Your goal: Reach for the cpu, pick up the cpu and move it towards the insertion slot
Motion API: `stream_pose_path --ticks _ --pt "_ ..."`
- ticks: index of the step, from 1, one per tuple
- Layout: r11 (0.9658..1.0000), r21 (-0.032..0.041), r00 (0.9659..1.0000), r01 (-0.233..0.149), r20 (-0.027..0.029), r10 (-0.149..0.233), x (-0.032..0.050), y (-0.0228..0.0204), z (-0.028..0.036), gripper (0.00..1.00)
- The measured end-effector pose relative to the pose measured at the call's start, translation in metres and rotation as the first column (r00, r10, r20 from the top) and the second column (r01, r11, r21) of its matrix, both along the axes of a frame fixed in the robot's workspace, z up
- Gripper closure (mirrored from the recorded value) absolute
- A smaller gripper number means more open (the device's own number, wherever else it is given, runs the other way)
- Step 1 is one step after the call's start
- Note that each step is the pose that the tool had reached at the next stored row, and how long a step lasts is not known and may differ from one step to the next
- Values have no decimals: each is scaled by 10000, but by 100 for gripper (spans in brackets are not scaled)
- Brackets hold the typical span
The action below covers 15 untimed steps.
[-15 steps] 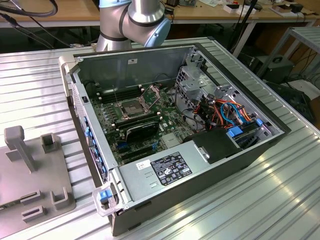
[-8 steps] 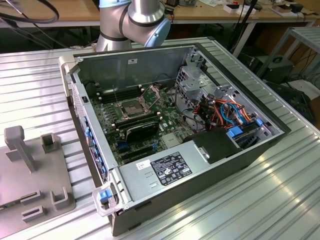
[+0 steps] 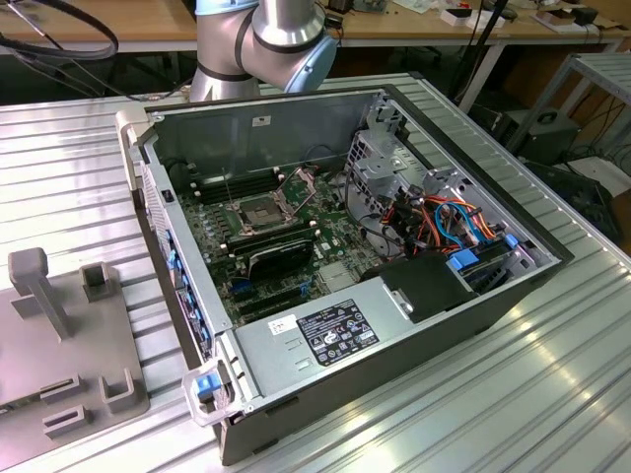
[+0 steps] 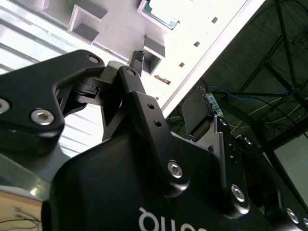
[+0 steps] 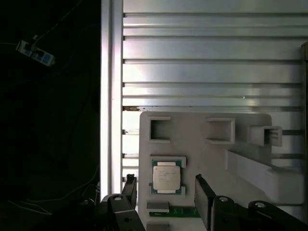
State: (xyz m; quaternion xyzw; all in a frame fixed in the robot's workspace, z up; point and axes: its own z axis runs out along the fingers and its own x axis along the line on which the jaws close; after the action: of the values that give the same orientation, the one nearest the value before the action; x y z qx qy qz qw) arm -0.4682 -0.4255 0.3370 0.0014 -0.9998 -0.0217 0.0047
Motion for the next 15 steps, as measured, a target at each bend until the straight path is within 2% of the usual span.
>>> stream_pose_path --ticks 5,15 --pt "10000 -1 10000 0 -1 0 0 0 -32 40" --pt "10000 0 10000 0 1 0 0 0 -47 40"
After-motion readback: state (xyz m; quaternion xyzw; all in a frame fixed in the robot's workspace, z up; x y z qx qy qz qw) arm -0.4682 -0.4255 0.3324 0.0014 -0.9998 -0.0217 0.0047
